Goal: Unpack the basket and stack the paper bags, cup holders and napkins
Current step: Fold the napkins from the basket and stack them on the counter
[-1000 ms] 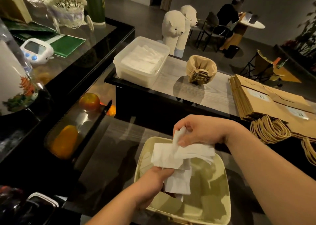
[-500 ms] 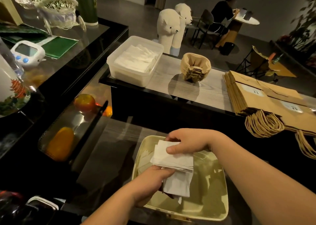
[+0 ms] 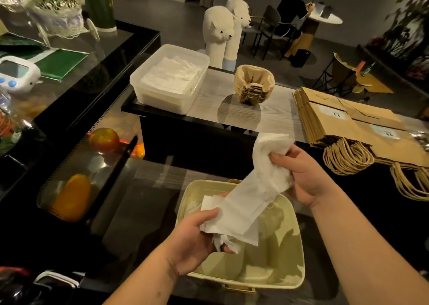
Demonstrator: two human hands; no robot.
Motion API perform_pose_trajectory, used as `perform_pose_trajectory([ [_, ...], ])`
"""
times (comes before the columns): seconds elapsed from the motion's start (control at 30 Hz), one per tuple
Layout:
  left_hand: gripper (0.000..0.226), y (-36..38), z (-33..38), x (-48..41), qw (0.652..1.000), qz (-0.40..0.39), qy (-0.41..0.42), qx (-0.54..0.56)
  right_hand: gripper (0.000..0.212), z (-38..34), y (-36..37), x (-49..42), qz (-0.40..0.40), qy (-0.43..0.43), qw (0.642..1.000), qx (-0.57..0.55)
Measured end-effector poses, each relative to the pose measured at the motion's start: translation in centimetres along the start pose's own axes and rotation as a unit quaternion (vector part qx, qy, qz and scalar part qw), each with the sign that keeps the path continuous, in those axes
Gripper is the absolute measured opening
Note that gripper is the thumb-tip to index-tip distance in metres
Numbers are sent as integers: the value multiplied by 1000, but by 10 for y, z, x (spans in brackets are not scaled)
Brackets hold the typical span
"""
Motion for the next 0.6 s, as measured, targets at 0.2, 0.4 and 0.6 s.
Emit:
perform_pose_trajectory([
  [0.2, 50, 13, 3, -2, 999, -1, 12, -30, 40, 14, -16, 8, 78, 10, 996, -47],
  [0.4, 52, 15, -5, -4, 997, 33, -2, -64, 37, 16, -23, 17, 112, 34, 983, -143],
  [0.6, 40, 21, -3, 3, 998, 24, -18, -58, 42, 13, -27, 15, 127, 44, 979, -152],
])
Point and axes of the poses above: each hand's wrist, its own x-axis away from the middle knuckle, its own y-axis out of the palm, z = x × y, the point moved 7 cm from there along -x, towards the middle knuckle, and after that the axes turned 3 degrees about z, right-handed, at the moved point
